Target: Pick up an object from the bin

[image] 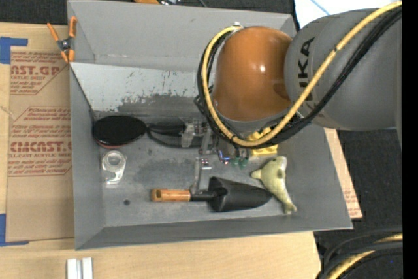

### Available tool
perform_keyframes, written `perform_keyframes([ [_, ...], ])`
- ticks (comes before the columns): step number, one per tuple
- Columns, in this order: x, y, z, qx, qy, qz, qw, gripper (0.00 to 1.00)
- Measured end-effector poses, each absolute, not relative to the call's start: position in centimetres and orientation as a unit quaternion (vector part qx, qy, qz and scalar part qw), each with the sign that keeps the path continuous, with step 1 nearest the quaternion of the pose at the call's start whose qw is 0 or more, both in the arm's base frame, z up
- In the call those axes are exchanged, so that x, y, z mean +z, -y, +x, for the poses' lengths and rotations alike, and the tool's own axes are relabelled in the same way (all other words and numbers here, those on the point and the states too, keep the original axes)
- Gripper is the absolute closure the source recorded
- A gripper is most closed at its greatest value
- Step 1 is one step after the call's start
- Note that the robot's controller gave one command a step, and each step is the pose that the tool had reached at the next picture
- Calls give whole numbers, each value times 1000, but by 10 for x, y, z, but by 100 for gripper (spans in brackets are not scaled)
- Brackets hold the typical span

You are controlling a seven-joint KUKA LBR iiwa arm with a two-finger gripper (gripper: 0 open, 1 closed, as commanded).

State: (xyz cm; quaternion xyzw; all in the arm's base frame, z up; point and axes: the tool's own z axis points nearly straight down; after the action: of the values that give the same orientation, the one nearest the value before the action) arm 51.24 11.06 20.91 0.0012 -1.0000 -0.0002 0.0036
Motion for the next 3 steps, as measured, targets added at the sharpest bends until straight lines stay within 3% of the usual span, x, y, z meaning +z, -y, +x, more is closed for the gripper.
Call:
perform_keyframes([
  [1,214,-110,514,-1,1000,0,-1,0],
  [2,81,-65,482,-2,1000,-14,-1,0],
  [3,139,-81,484,-4,999,-37,-9,0],
])
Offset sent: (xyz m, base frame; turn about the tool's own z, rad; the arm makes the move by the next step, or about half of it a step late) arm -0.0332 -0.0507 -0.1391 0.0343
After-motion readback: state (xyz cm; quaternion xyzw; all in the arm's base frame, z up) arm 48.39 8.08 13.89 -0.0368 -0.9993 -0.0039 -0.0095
